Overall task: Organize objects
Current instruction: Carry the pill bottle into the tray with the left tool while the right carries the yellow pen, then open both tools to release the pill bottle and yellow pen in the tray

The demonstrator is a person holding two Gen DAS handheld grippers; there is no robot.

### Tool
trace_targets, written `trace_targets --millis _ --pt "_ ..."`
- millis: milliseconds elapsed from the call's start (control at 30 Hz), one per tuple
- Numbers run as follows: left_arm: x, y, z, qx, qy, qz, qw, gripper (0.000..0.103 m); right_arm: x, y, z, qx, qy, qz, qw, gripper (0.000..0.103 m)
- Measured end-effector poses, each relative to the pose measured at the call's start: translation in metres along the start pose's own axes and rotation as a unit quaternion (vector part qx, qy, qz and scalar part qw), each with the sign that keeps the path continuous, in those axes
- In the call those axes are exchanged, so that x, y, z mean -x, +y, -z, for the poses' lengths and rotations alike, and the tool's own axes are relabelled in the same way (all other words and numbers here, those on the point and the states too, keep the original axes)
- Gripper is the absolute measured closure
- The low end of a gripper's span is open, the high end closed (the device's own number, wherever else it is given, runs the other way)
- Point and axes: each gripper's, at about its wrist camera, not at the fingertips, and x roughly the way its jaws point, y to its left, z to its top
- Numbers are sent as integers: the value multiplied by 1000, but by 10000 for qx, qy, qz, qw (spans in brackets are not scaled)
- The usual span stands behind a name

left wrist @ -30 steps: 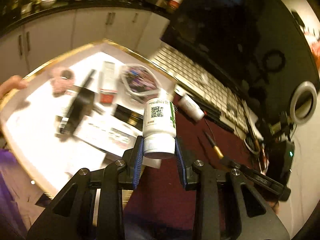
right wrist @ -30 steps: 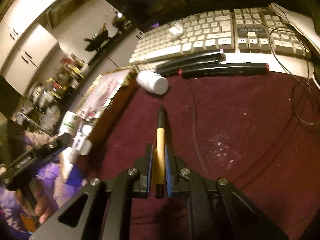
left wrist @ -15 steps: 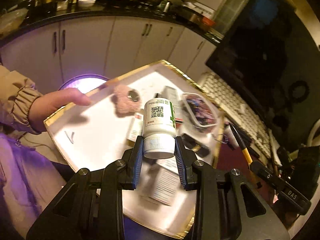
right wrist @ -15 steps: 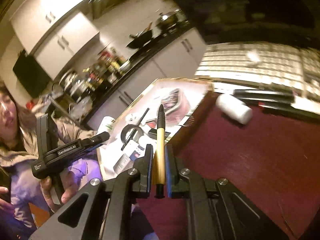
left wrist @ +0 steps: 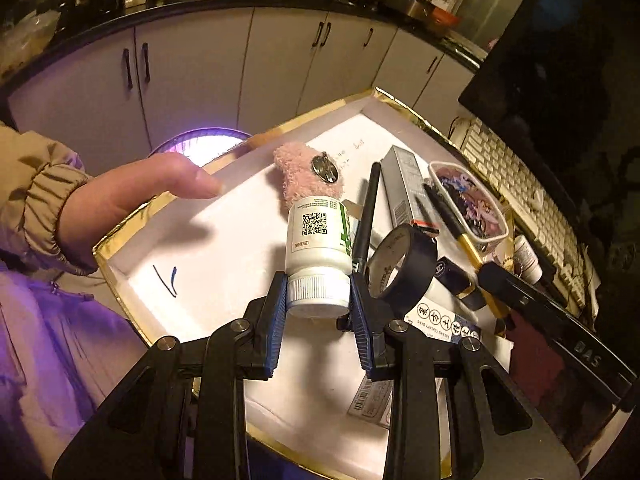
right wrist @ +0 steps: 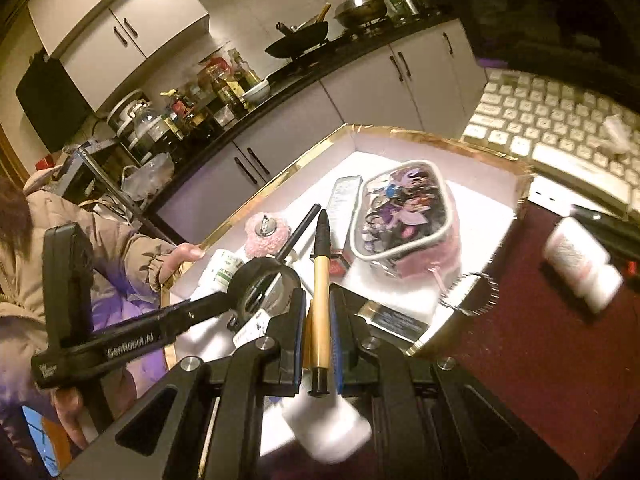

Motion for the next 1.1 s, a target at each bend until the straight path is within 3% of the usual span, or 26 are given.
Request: trace_targets --millis 300,467,600,767,833,867,900,967,1100 --pt "-7 -8 0 -222 -23 -136 9997 73 -14 11 8 373 54 261 9989 93" --pt "-4 -9 1 -210 -135 -184 9995 73 -16 10 9 431 4 94 9990 92" --pt "2 -9 -1 -105 -265 -143 9995 59 -14 7 9 320 -25 -42 9995 92" --pt "15 -12 -1 -132 -596 -282 9977 56 -11 5 8 169 18 -286 9994 92" --pt "25 -12 0 -52 -806 -258 9964 56 -7 6 9 95 47 -268 9996 79" --pt "29 -12 0 -5 -896 -263 9956 56 -2 7 11 79 -10 -214 9997 59" --pt "34 -12 0 72 -1043 -279 9941 55 2 7 13 69 -73 -187 9998 47" --pt "45 -14 1 183 -1352 -390 9899 47 13 7 18 69 -174 -94 9998 46" --pt "60 -28 5 -26 -1641 -282 9860 45 40 2 29 9 -348 -115 9993 46"
